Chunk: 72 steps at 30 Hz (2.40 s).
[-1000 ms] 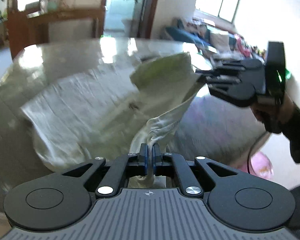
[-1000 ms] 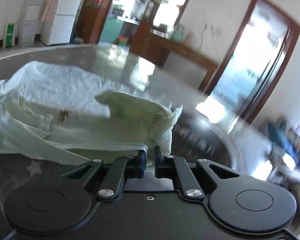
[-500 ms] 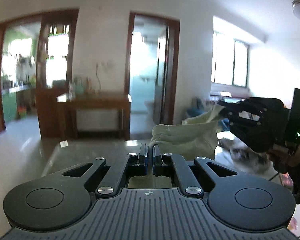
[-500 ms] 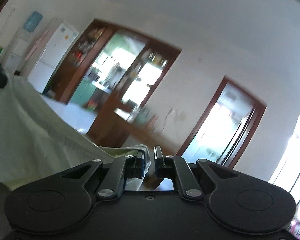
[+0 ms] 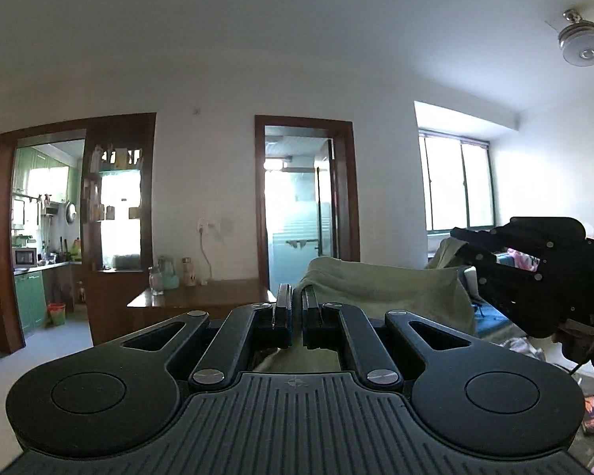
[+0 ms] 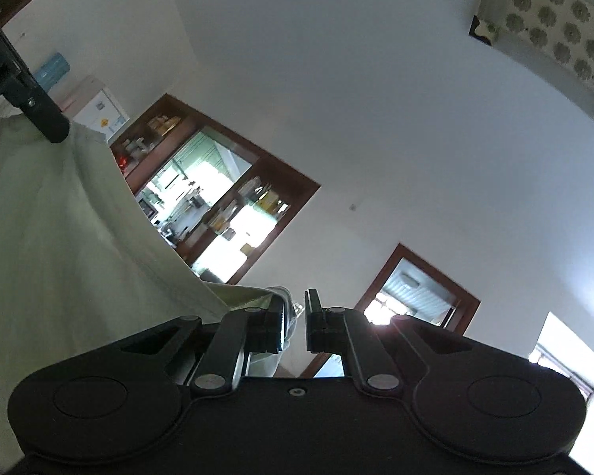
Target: Fold clothes
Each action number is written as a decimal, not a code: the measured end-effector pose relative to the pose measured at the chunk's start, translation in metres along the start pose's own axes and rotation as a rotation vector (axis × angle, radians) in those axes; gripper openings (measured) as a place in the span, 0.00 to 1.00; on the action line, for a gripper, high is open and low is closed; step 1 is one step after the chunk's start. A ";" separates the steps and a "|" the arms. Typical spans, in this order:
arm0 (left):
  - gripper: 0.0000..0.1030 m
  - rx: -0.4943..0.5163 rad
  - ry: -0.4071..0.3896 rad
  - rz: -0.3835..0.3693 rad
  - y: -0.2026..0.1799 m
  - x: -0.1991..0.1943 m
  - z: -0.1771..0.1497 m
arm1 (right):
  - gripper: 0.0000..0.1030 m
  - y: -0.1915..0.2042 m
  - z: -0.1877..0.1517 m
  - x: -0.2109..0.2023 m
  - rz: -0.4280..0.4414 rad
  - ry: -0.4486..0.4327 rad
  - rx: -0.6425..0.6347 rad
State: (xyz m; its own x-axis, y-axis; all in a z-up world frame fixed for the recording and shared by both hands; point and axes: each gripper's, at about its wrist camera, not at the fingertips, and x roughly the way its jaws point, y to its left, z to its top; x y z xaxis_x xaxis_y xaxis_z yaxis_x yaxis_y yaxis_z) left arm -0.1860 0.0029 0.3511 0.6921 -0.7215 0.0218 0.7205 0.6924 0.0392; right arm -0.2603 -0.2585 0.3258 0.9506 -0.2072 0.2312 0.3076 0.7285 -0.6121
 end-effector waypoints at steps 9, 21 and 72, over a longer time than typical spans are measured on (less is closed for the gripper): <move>0.05 -0.045 0.159 0.035 0.031 0.111 -0.015 | 0.09 0.004 -0.029 0.077 0.056 0.145 -0.040; 0.05 -0.045 0.058 0.110 0.064 0.214 0.028 | 0.09 -0.001 -0.027 0.190 -0.048 0.174 -0.027; 0.28 -0.121 0.622 0.144 0.046 -0.030 -0.295 | 0.50 0.098 -0.223 -0.049 0.360 0.835 0.492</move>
State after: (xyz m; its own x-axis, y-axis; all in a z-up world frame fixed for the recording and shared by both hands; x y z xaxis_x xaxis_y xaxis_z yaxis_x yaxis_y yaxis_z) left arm -0.1603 0.0599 0.0580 0.6515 -0.5056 -0.5656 0.5935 0.8040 -0.0350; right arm -0.2672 -0.3227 0.0856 0.7670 -0.1743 -0.6175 0.1267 0.9846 -0.1205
